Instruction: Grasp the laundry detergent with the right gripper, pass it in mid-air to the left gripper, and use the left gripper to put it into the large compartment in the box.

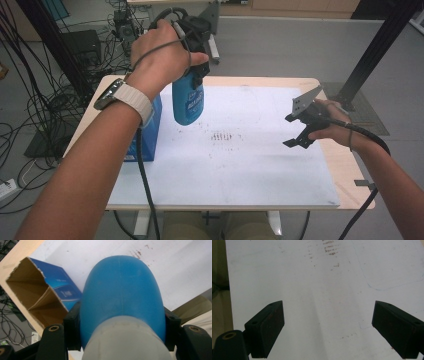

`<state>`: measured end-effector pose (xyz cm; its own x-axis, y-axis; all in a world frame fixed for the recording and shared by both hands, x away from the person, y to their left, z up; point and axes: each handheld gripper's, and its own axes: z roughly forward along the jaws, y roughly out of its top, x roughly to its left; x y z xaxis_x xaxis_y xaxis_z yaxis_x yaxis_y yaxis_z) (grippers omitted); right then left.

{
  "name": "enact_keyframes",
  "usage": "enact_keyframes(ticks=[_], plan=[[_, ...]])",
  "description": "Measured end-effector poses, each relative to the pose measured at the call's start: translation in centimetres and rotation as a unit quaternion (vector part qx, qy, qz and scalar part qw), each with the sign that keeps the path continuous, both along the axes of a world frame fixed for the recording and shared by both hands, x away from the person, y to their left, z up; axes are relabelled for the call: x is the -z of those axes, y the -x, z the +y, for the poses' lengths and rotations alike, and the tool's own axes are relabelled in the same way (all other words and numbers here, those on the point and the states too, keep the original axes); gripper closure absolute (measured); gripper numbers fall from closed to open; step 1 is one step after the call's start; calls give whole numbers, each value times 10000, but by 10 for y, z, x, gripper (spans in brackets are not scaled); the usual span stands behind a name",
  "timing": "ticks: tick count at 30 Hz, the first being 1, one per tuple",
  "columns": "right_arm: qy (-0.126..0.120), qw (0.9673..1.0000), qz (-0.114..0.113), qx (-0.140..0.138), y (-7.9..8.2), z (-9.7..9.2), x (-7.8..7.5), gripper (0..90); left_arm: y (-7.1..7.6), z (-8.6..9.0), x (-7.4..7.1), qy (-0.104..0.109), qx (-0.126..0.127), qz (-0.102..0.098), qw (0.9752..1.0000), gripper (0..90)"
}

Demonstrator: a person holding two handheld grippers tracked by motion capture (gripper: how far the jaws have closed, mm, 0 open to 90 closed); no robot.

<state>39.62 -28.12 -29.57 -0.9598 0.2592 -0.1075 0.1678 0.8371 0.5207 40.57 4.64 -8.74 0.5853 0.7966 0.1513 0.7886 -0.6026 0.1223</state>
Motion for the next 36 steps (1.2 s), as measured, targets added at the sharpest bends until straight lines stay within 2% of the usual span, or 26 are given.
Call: enact_keyframes(ticks=[5, 9, 13, 15, 18, 23, 36], plan=[[25, 10000, 11, 65, -3, -2, 0, 110, -7, 15, -7, 17, -389, -35, 9992, 374], [48, 10000, 42, 68, -5, -3, 2, 110, -12, 28, -14, 53, -779, -100, 9969, 374], [99, 9999, 74, 15, -6, -4, 3, 110, -17, 42, -18, 90, -1187, -204, 9927, 374], [110, 9999, 87, 17, -6, -4, 3, 110, -18, 47, -19, 68, -1286, -224, 9914, 374], [115, 9999, 79, 36, -8, -5, 3, 110, -21, 57, -21, 120, -1544, -236, 9877, 374], [121, 9999, 101, 33, -8, -6, 3, 110, -25, 70, -22, 80, -1768, -236, 9839, 374], [150, 9998, 114, 48, -10, -5, 5, 110, -33, 105, -17, 49, -2415, -299, 9699, 374]])
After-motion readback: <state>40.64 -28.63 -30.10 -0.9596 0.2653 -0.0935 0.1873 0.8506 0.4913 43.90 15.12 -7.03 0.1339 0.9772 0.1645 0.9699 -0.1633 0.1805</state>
